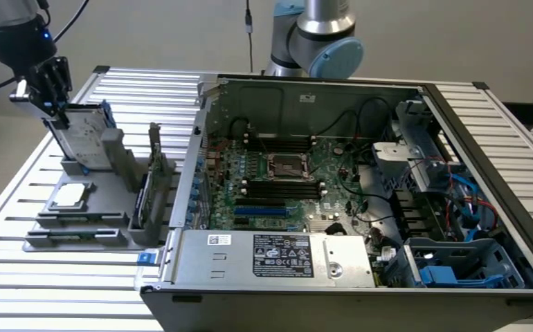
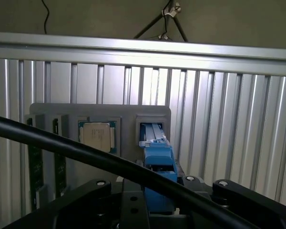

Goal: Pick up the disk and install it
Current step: 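Pick up the disk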

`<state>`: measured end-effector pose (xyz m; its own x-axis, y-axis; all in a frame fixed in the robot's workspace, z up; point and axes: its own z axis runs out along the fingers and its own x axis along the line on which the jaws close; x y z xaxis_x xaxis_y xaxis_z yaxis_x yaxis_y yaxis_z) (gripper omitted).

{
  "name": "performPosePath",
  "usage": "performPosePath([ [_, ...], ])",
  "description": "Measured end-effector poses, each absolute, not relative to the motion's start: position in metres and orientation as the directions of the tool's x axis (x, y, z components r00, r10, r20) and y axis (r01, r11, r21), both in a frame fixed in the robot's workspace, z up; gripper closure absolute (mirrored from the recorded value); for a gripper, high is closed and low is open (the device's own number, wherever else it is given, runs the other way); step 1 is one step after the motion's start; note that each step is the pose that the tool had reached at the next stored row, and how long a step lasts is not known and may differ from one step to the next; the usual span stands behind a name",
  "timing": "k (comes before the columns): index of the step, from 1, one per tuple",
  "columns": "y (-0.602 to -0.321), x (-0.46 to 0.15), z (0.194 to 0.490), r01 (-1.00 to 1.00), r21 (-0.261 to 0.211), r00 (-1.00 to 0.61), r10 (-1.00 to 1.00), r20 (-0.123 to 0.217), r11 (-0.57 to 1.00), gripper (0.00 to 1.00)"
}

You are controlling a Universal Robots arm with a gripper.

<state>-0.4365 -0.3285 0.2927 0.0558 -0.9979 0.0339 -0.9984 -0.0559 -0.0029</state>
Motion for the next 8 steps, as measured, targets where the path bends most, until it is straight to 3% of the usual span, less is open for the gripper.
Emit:
performPosePath([
  [8,-0.3285,-0.4365,0.2989,-0.998,-0.003,0.056,-0.998,0.034,-0.056,0.68],
])
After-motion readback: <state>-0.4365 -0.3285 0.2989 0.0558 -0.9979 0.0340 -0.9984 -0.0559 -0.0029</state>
